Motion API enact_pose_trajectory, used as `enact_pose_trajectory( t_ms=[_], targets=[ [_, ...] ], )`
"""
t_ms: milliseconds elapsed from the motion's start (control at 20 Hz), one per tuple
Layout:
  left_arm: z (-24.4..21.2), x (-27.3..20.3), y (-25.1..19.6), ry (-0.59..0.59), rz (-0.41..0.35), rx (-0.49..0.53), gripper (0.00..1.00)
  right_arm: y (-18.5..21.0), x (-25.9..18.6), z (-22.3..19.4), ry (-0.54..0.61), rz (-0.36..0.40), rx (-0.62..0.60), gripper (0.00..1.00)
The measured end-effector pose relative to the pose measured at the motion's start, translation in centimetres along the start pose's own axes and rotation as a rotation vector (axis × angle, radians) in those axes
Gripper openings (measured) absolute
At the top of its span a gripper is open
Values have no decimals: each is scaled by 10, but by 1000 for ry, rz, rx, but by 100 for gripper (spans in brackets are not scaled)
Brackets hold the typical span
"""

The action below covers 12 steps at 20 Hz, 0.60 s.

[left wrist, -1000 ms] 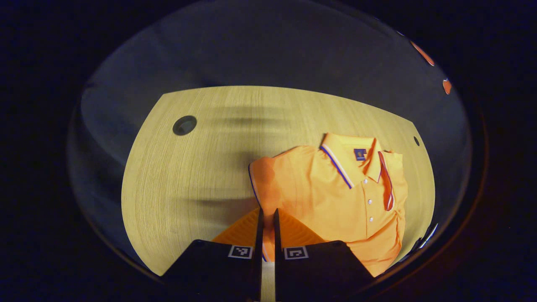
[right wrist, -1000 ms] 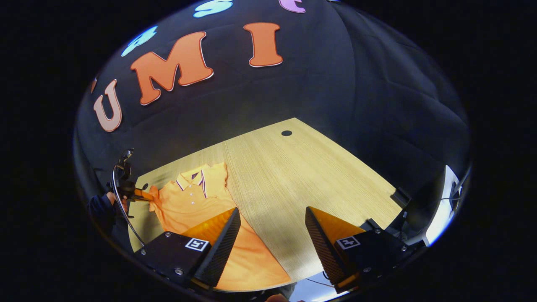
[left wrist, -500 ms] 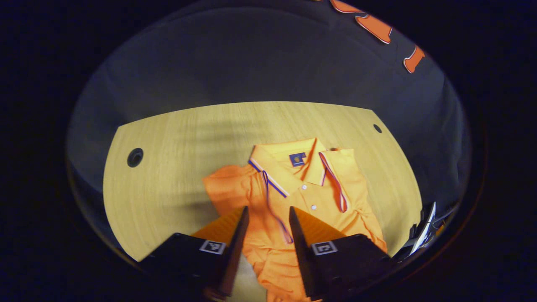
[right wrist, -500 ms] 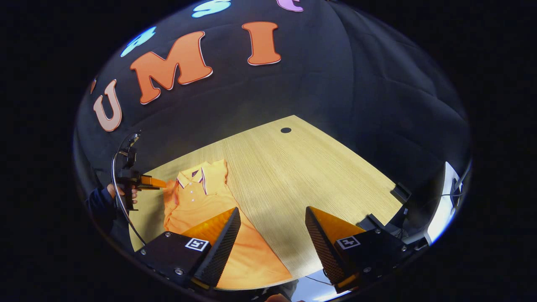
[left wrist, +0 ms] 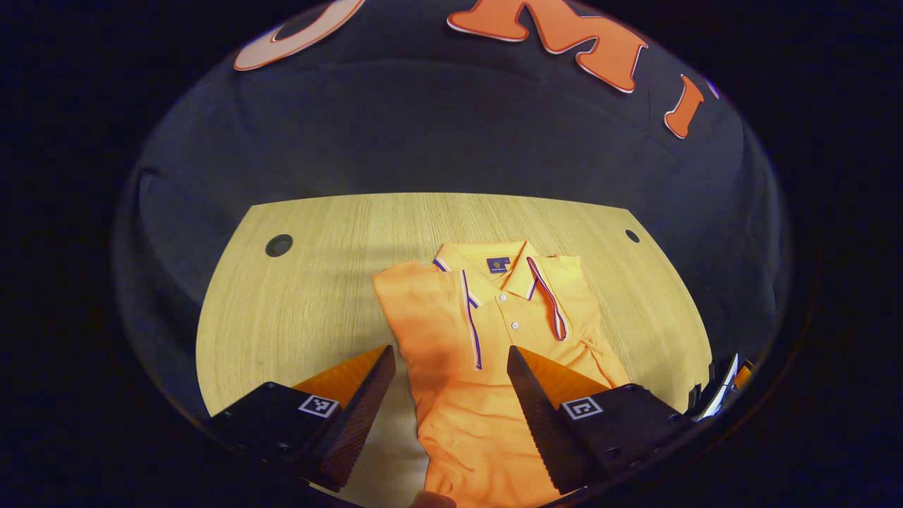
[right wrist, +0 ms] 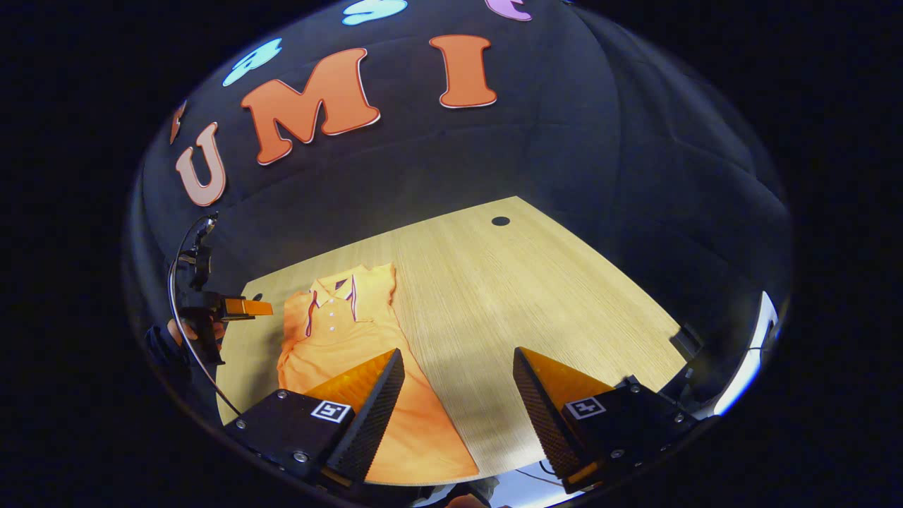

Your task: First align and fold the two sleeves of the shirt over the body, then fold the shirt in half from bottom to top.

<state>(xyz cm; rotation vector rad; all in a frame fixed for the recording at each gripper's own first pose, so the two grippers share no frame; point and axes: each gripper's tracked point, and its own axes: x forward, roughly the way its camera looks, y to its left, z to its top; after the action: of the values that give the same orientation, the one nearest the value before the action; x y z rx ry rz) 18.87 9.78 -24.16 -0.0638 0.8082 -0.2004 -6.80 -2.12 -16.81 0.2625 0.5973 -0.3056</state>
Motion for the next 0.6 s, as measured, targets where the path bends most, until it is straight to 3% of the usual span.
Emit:
enact_pose_trajectory(
  t_ms=[300, 600],
  targets=[
    [-17, -76, -8, -122, 89, -24, 99, 12, 14, 10, -10, 119, -105, 95],
    [-55, -132, -10, -221, 152, -50, 98, 18, 17, -13, 24, 228, -212, 95]
  ],
)
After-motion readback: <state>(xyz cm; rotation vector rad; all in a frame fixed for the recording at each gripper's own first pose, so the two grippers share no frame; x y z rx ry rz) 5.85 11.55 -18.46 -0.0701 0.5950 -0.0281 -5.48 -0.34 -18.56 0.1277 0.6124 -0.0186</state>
